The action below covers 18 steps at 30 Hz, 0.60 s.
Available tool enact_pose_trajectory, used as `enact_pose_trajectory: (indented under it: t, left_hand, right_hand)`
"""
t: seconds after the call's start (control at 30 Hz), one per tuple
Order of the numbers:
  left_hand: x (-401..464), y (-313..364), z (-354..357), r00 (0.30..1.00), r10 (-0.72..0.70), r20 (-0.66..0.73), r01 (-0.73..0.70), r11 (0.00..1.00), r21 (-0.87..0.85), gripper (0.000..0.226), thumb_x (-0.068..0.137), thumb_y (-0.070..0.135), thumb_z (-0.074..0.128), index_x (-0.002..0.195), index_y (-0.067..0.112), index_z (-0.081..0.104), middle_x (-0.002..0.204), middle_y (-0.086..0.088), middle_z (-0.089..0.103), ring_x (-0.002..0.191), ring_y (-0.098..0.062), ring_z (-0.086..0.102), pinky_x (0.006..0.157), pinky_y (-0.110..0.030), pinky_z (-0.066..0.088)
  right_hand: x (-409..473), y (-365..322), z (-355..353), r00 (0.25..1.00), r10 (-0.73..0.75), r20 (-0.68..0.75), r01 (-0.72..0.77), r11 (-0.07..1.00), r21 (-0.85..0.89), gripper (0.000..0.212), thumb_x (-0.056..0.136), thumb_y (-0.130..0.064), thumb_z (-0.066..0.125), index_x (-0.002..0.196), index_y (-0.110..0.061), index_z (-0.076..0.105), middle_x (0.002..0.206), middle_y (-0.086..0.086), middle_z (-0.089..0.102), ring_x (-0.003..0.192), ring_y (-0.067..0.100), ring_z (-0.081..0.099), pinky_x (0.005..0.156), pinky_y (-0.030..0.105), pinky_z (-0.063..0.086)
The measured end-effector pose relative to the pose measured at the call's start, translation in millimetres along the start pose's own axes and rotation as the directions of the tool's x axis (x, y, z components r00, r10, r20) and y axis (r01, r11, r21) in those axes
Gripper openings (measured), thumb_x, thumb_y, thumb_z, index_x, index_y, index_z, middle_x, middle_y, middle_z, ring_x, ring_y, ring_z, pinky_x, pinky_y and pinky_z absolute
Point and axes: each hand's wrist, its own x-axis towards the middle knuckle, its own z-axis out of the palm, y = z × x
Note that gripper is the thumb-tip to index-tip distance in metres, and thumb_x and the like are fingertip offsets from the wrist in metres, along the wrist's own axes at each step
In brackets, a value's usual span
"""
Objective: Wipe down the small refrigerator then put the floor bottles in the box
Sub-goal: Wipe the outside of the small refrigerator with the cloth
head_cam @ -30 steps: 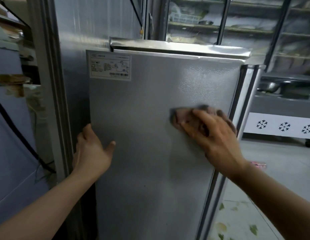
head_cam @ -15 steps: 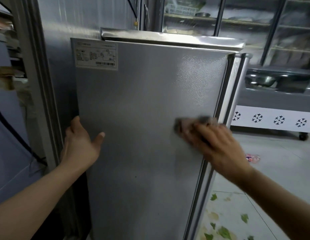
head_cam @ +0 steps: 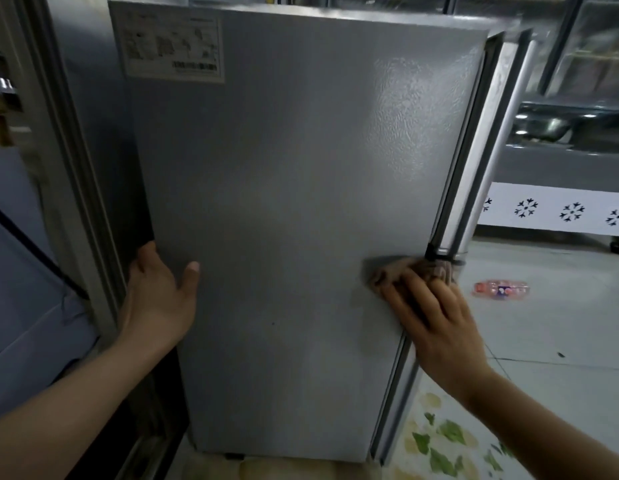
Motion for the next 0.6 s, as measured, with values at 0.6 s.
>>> enact_pose_trajectory:
  t: [0.6]
  left_hand:
    - [-1.2,-6.0,-6.7,0.996,0.04,0.076,-0.039,0.999,-0.017,0.058,0.089,0.035,0.056,0.137,0.018,0.029,0.134,-0.013,0.047,0.113,-0.03,0.052,0.095,-0.045,0.046]
  right_hand:
    - [32.8,-67.2,18.6,0.943,-0.331,0.009,0.327,0.934,0.144,0.05,0.089,-0.014,0.046,0.138,-0.018,0.046,0.143,0.003,0.043,0.125,0.033,0.038,0.106,0.051,0.032]
